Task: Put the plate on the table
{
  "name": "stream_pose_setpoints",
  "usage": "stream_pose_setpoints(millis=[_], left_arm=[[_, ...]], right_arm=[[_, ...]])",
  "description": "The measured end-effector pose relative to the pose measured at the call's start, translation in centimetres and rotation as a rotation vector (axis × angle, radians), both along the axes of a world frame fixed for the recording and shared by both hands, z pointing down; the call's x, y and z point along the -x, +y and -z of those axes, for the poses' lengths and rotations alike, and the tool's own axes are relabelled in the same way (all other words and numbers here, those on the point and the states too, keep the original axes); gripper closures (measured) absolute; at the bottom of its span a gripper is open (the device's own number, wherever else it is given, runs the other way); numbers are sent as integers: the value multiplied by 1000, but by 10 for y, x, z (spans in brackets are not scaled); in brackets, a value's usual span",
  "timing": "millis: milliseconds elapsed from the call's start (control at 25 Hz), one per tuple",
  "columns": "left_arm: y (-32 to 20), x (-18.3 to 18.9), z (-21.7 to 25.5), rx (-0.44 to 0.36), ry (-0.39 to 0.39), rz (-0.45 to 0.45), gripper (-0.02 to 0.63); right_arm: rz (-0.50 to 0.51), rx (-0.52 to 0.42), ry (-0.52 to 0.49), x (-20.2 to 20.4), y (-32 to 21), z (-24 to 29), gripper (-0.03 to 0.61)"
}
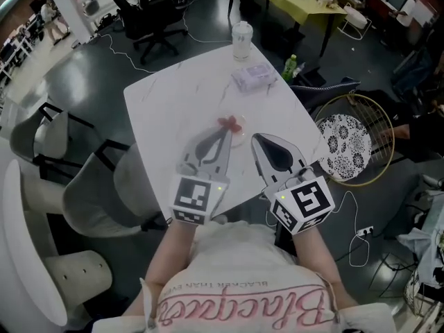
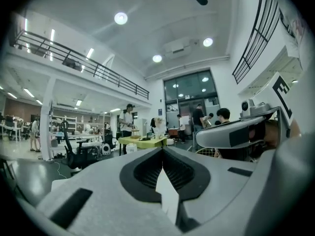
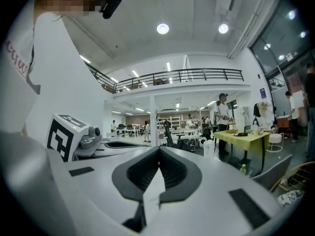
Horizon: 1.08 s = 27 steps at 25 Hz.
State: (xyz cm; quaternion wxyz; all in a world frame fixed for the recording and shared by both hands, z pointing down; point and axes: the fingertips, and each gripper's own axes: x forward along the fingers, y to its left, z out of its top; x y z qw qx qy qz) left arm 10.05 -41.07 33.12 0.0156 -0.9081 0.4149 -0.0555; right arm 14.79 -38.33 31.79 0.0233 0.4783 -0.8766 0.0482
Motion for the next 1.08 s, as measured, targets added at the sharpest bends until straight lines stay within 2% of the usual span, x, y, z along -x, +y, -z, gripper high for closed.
stream_pose_setpoints(millis=[360, 600, 1080], left_arm=[[13, -6, 12, -30, 18, -32, 612], [19, -5, 8, -24, 10, -47, 612], [20, 1, 10, -30, 11, -43, 612]], right_arm=[[-28, -37, 29, 4, 11, 6, 577], [-33, -22, 48, 7, 14, -2, 577], [-27, -24, 28, 12, 15, -3, 577]])
